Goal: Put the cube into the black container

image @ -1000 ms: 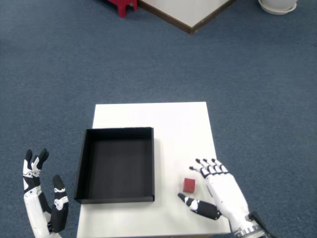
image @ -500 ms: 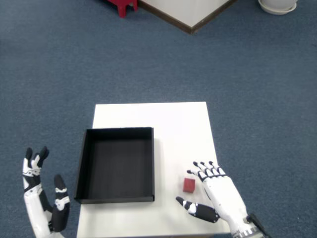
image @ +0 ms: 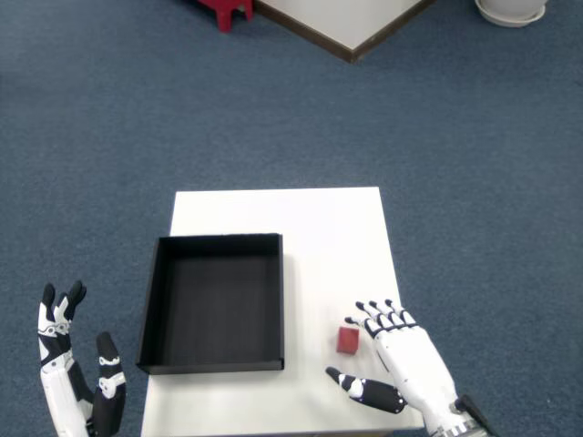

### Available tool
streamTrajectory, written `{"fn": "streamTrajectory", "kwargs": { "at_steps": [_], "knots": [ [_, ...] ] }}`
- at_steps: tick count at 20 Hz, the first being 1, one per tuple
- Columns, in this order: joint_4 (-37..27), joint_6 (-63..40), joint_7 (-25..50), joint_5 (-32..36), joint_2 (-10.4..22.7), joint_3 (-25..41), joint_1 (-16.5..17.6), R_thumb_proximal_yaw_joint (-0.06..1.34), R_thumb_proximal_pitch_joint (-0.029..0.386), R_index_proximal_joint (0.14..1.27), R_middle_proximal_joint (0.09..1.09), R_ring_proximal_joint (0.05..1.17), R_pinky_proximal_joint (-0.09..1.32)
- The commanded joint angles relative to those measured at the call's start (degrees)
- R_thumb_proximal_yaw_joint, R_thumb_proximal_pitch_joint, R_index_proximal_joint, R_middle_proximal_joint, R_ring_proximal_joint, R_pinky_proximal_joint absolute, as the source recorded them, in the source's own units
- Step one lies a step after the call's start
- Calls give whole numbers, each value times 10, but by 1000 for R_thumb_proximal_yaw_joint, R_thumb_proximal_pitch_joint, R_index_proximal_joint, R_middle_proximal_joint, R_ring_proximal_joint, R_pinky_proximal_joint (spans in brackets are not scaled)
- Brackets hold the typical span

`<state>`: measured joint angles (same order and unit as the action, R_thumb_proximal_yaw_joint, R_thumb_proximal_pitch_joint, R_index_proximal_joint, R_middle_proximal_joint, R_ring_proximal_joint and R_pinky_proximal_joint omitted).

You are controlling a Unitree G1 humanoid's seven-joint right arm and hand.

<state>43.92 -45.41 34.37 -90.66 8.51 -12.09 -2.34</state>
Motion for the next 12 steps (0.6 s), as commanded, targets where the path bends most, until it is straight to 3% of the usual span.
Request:
{"fn": "streamTrajectory", "kwargs": {
  "at_steps": [1,12],
  "knots": [
    [-24,0,35,8,11,-3,-12,369,-5,399,187,209,-9],
    [16,23,51,-2,14,-4,-29,387,-3,412,201,221,-1]
  ]
}}
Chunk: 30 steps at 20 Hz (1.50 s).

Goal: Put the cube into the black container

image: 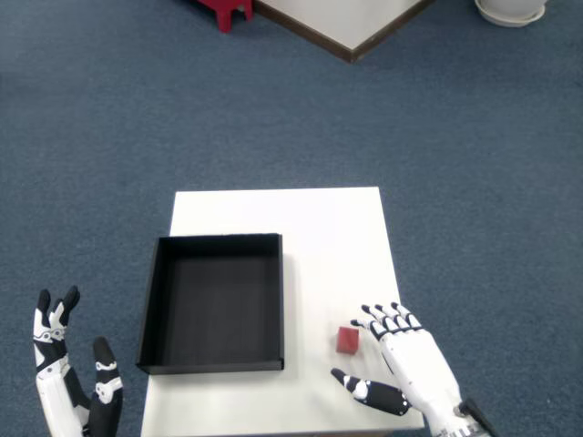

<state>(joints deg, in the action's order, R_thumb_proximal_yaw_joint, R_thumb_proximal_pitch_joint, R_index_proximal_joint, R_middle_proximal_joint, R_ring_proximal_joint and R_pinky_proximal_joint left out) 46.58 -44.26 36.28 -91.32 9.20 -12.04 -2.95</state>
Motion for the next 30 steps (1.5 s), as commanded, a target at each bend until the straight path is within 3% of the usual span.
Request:
{"fn": "streamTrajectory", "kwargs": {
  "at_steps": [1,13,20,30],
  "knots": [
    [-2,19,35,2,6,-4,-27,392,-3,413,203,221,0],
    [120,66,86,-22,14,-3,-79,381,-3,420,207,223,20],
    [150,67,102,-25,20,-2,-116,374,-1,426,211,225,26],
    [185,77,117,-35,22,2,-132,389,8,441,211,223,25]
  ]
}}
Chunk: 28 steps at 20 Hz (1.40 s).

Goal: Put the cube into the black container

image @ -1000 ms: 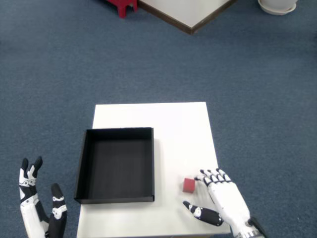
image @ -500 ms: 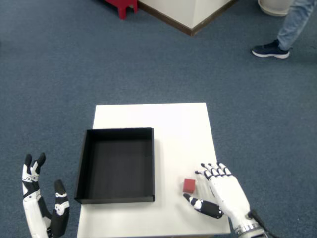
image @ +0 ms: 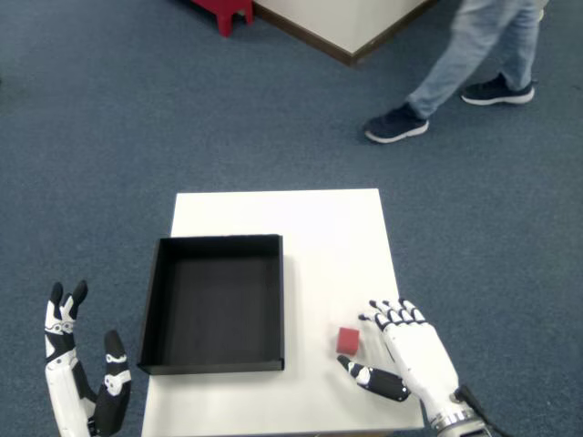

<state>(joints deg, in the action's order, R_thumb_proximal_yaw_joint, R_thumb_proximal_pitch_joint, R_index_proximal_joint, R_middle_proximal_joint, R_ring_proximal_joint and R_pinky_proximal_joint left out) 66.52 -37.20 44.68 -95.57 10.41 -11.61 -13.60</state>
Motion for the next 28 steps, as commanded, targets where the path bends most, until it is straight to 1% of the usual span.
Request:
{"fn": "streamTrajectory", "kwargs": {
  "at_steps": [1,12,17,24,28],
  "knots": [
    [-11,8,34,7,11,-2,-28,391,9,442,211,223,26],
    [27,22,54,-9,10,7,-44,428,26,462,216,231,43],
    [29,19,73,-18,5,19,-47,440,36,469,216,231,44],
    [30,22,89,-30,1,30,-42,451,45,472,211,226,41],
    [37,32,87,-35,-1,33,-43,461,53,472,204,219,42]
  ]
}}
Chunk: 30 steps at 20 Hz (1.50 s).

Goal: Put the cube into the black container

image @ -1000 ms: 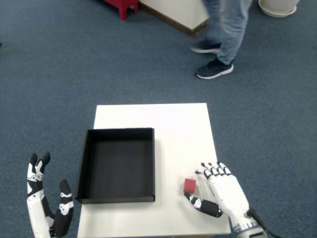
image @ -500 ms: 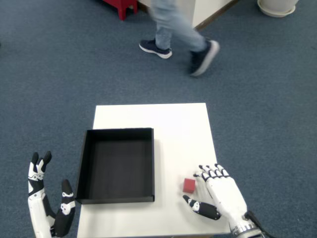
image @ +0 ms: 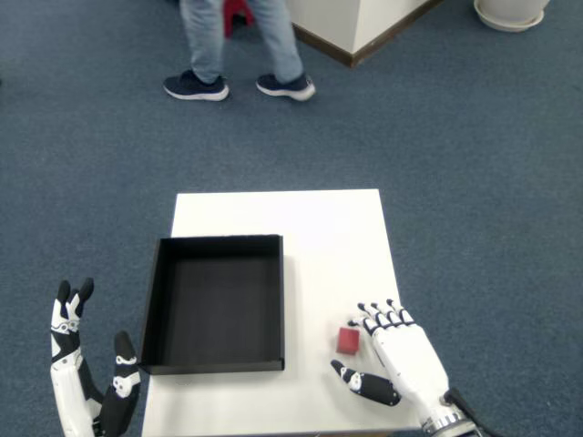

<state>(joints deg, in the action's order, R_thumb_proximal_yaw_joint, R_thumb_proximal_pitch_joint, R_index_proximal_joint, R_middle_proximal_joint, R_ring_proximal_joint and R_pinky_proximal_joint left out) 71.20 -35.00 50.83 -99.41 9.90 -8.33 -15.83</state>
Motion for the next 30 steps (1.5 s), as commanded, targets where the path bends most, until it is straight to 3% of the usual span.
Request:
{"fn": "streamTrajectory", "kwargs": {
  "at_steps": [1,14,16,18,23,25,26,30],
  "knots": [
    [-6,15,22,1,3,1,-24,464,55,470,202,217,40],
    [30,40,17,-11,4,7,-47,497,82,509,206,219,46],
    [40,44,18,-12,5,7,-50,560,103,559,209,220,41],
    [50,48,22,-13,6,7,-54,664,132,712,214,220,37],
    [69,52,31,-13,9,5,-58,753,166,746,226,218,31],
    [77,51,39,-13,9,5,-57,1024,197,1005,235,221,52],
    [79,51,44,-13,8,4,-56,1087,194,1045,240,223,74],
    [84,50,62,-14,7,4,-53,1171,196,1047,258,228,106]
  ]
}}
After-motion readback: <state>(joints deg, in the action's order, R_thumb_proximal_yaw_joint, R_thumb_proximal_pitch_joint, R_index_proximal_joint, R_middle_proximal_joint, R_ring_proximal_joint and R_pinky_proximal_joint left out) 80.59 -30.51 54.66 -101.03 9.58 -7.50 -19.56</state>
